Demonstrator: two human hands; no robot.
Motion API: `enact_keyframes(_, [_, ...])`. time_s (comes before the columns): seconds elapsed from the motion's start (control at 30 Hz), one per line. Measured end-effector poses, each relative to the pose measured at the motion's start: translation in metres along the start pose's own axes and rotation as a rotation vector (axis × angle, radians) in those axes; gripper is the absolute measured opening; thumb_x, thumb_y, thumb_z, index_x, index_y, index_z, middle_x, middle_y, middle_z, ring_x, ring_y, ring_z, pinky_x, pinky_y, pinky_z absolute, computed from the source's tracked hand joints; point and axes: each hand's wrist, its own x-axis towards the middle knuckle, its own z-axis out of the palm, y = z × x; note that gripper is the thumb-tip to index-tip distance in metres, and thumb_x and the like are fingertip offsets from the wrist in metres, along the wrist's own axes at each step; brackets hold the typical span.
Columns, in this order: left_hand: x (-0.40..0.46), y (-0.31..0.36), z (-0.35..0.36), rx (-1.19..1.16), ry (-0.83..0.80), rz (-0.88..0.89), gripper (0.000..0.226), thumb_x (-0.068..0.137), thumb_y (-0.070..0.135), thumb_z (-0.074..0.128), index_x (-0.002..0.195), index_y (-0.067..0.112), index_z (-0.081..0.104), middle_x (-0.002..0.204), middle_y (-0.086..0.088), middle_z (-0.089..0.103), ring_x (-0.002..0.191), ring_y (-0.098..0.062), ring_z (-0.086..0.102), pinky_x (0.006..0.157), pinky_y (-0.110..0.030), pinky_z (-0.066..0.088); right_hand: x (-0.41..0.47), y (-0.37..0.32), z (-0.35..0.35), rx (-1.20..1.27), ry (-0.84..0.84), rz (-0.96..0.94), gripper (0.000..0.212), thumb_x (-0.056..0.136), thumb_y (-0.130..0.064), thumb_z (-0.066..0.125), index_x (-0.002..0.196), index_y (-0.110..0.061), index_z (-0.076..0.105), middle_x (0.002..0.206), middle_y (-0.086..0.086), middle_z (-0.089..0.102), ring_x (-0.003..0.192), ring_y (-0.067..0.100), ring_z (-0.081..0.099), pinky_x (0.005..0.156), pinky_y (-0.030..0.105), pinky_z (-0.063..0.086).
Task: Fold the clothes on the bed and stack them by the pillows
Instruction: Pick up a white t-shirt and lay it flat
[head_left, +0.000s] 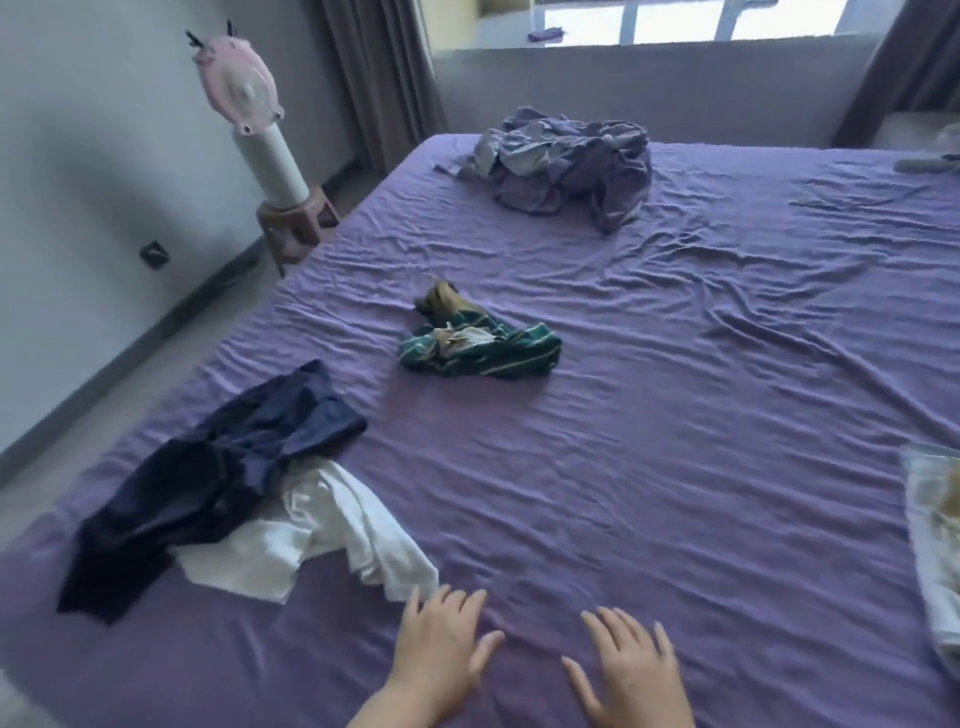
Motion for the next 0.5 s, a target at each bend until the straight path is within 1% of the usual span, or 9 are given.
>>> enact_keyframes(0.07, [0.002, -0.046, 0.001, -0.033, 0.027, -0.073, 0.054, 0.038, 0.062, 0.085, 0.076, 0.025, 0.077, 0.069, 0.014, 0.068, 0.069, -0.007, 0.069, 0.063, -0.036, 0.058, 0.029, -0.041, 0.014, -0.006, 0.013, -0.036, 0.089, 0.091, -0.060, 0.002, 0.075, -0.016, 0.077, 0.080, -0.001, 0.074, 0.073, 0.012, 0.071, 0.073, 0.041, 0.053])
enact_keyframes(0.13, [0.004, -0.092, 0.003, -0.017, 0.039, -0.128, 0.054, 0.041, 0.061, 0.085, 0.079, 0.024, 0.077, 0.072, 0.013, 0.069, 0.072, -0.008, 0.068, 0.068, -0.039, 0.058, 0.058, -0.082, 0.023, 0.004, -0.044, -0.057, 0.074, 0.089, -0.062, 0.020, 0.075, -0.018, 0.077, 0.080, -0.003, 0.074, 0.074, 0.011, 0.071, 0.067, 0.041, 0.056])
enact_keyframes(0.2, [0.005, -0.138, 0.005, -0.050, -0.045, -0.195, 0.056, 0.065, 0.062, 0.073, 0.105, 0.023, 0.071, 0.097, 0.009, 0.069, 0.098, -0.009, 0.064, 0.091, -0.043, 0.050, 0.083, -0.121, 0.033, -0.003, -0.083, -0.113, 0.051, 0.068, -0.062, 0.052, 0.077, -0.019, 0.077, 0.082, -0.004, 0.074, 0.076, 0.011, 0.071, 0.064, 0.043, 0.056])
enact_keyframes(0.23, [0.008, -0.158, 0.010, -0.081, -0.067, -0.232, 0.057, 0.081, 0.061, 0.057, 0.125, 0.025, 0.059, 0.116, 0.008, 0.062, 0.116, -0.010, 0.053, 0.106, -0.042, 0.036, 0.095, -0.138, 0.039, -0.012, -0.099, -0.146, 0.047, 0.057, -0.060, 0.068, 0.079, -0.019, 0.077, 0.083, -0.005, 0.073, 0.077, 0.012, 0.071, 0.065, 0.043, 0.056])
enact_keyframes(0.3, [0.012, -0.196, 0.023, -0.085, -0.101, -0.305, 0.056, 0.094, 0.054, 0.035, 0.143, 0.029, 0.033, 0.139, 0.009, 0.042, 0.134, -0.010, 0.031, 0.114, -0.038, 0.015, 0.116, -0.169, 0.059, 0.000, -0.110, -0.179, 0.056, 0.039, -0.055, 0.087, 0.081, -0.019, 0.076, 0.084, -0.004, 0.073, 0.077, 0.013, 0.071, 0.066, 0.039, 0.057])
enact_keyframes(0.37, [0.014, -0.227, 0.035, -0.079, -0.110, -0.413, 0.054, 0.095, 0.047, 0.038, 0.145, 0.031, 0.026, 0.144, 0.009, 0.034, 0.138, -0.013, 0.023, 0.116, -0.044, 0.009, 0.132, -0.194, 0.077, 0.010, -0.085, -0.214, 0.056, 0.040, -0.050, 0.089, 0.083, -0.018, 0.074, 0.084, -0.002, 0.072, 0.077, 0.016, 0.071, 0.066, 0.034, 0.057])
enact_keyframes(0.4, [0.014, -0.241, 0.041, -0.079, -0.108, -0.463, 0.053, 0.095, 0.044, 0.042, 0.144, 0.032, 0.026, 0.144, 0.008, 0.032, 0.139, -0.014, 0.021, 0.116, -0.047, 0.010, 0.138, -0.204, 0.087, 0.027, -0.120, -0.226, 0.053, 0.049, -0.049, 0.086, 0.090, -0.018, 0.072, 0.091, -0.001, 0.070, 0.083, 0.018, 0.070, 0.070, 0.032, 0.056])
enact_keyframes(0.43, [0.014, -0.253, 0.047, -0.088, -0.107, -0.505, 0.054, 0.094, 0.041, 0.046, 0.143, 0.032, 0.026, 0.145, 0.007, 0.030, 0.140, -0.015, 0.020, 0.116, -0.048, 0.012, 0.144, -0.212, 0.097, 0.042, -0.176, -0.226, 0.053, 0.063, -0.049, 0.079, 0.104, -0.018, 0.067, 0.106, 0.000, 0.066, 0.097, 0.019, 0.066, 0.079, 0.031, 0.053])
enact_keyframes(0.5, [0.014, -0.271, 0.060, -0.119, -0.141, -0.556, 0.061, 0.091, 0.037, 0.053, 0.144, 0.032, 0.021, 0.150, 0.003, 0.022, 0.140, -0.018, 0.020, 0.114, -0.044, 0.020, 0.154, -0.224, 0.121, 0.038, -0.250, -0.190, 0.057, 0.083, -0.050, 0.056, 0.133, -0.023, 0.046, 0.138, -0.002, 0.043, 0.125, 0.019, 0.045, 0.097, 0.030, 0.040])
